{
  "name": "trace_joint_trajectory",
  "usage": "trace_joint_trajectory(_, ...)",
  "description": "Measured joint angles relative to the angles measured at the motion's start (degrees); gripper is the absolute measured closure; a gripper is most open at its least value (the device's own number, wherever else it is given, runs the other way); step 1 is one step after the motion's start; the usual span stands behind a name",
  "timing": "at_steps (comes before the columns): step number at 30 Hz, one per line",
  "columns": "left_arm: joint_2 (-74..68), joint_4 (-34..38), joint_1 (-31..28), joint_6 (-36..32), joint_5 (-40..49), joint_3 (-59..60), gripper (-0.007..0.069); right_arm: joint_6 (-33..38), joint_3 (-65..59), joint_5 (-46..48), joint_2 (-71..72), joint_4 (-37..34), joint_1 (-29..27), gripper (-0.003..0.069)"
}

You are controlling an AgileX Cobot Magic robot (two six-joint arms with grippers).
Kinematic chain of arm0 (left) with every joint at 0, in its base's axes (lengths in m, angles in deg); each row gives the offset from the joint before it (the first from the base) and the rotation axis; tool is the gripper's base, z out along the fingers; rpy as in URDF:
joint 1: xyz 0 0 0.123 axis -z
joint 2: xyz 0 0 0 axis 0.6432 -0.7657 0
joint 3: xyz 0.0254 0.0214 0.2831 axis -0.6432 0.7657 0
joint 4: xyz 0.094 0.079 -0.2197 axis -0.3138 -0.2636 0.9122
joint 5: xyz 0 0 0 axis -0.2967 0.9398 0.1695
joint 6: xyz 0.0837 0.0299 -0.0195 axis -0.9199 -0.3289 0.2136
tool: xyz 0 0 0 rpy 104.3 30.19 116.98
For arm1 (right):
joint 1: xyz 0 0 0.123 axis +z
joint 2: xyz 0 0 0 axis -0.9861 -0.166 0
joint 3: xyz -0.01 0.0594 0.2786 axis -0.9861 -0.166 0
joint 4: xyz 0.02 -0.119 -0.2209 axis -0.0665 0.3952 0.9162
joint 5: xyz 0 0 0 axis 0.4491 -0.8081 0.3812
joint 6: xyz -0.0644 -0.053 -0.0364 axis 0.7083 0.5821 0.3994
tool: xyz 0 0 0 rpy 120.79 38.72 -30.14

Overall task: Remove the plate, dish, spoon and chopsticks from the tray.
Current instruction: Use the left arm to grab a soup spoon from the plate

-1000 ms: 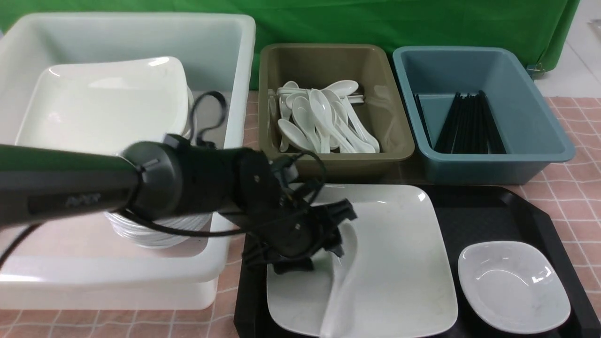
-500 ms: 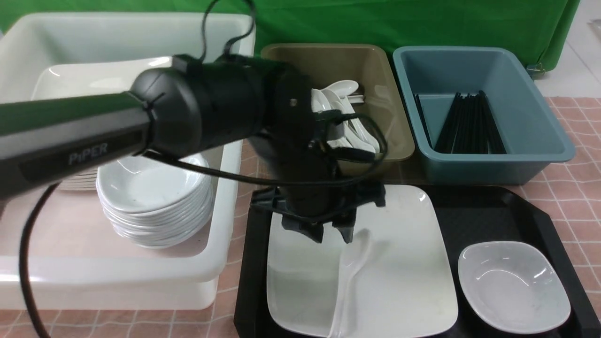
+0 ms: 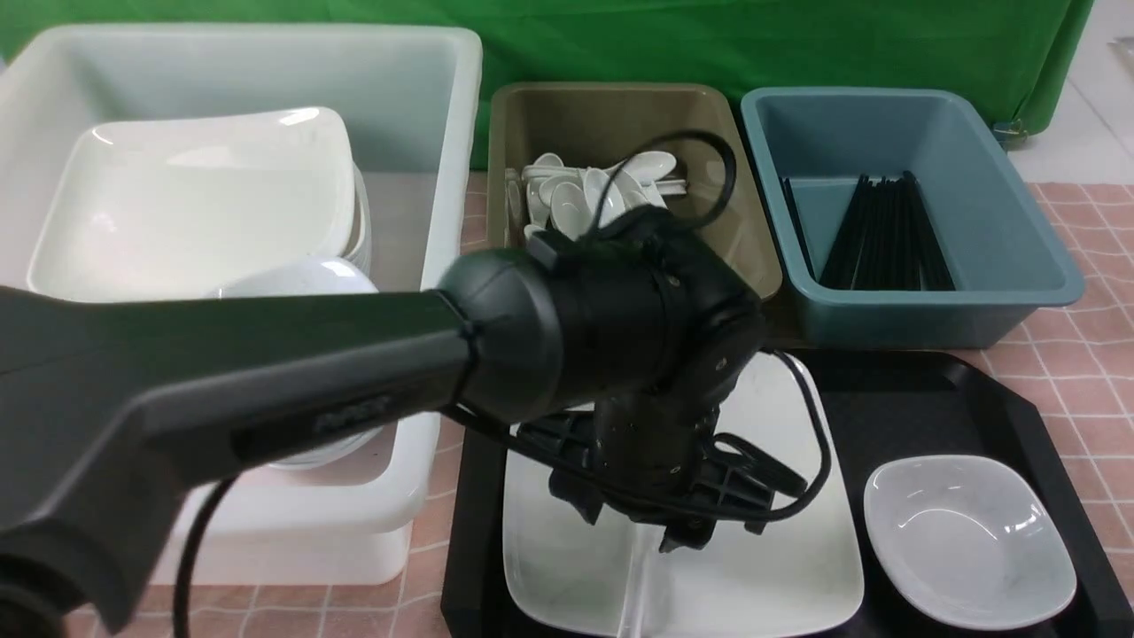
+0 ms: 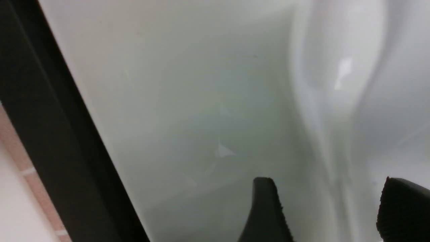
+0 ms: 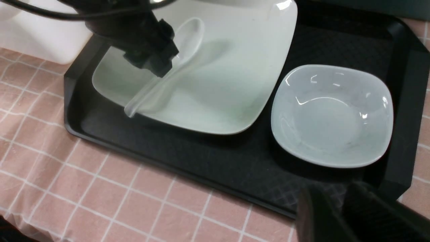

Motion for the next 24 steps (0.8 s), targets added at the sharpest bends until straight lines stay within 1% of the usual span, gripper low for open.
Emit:
trace_joint_trajectory(4, -1.7, 0.1, 0.0, 0.5, -0.5, 0.0, 0.0205, 0.0, 0.0, 0.0, 0.0, 0.0, 0.0, 0.0471)
trace_joint_trajectory(9, -4.1, 4.1, 0.0, 0.7, -3.1, 0.0, 0.0208, -0.1, 0.0, 0.0, 0.0, -0.1, 0.0, 0.0467)
trace_joint_trajectory(11, -4.5, 4.6, 0.0, 0.7, -3.5, 0.0, 0.0211, -0.1, 0.0, 0.0, 0.0, -0.1, 0.0, 0.0466)
trace_joint_trajectory(15, -5.0, 6.5, 0.0, 0.7, -2.7, -0.6, 0.0249, -0.1, 0.0, 0.0, 0.0, -0.1, 0.0, 0.0463)
trace_joint_trajectory(16, -5.1, 7.4, 0.0, 0.3, -2.0, -0.7, 0.0277, -0.1, 0.0, 0.0, 0.0, -0.1, 0.0, 0.0463)
trace_joint_trajectory(18, -5.1, 8.5, 0.0, -0.4, -1.4, -0.7, 0.0358, -0.1, 0.0, 0.1, 0.0, -0.1, 0.0, 0.0463)
trace_joint_trajectory(19, -5.1, 8.7, 0.0, -0.4, -1.3, -0.7, 0.0368, -0.1, 0.0, 0.1, 0.0, -0.1, 0.0, 0.0463)
trace_joint_trajectory(20, -5.1, 8.9, 0.0, -0.7, -1.1, -0.7, 0.0452, -0.1, 0.0, 0.1, 0.0, -0.1, 0.0, 0.0462)
trace_joint_trajectory(22, -4.8, 8.2, 0.0, -1.5, -0.9, -0.7, 0.054, -0.1, 0.0, 0.1, 0.0, -0.1, 0.0, 0.0461)
trace_joint_trajectory(24, -4.2, 7.0, 0.0, -2.1, -0.4, -1.1, 0.054, -0.1, 0.0, 0.1, 0.0, -0.1, 0.0, 0.046)
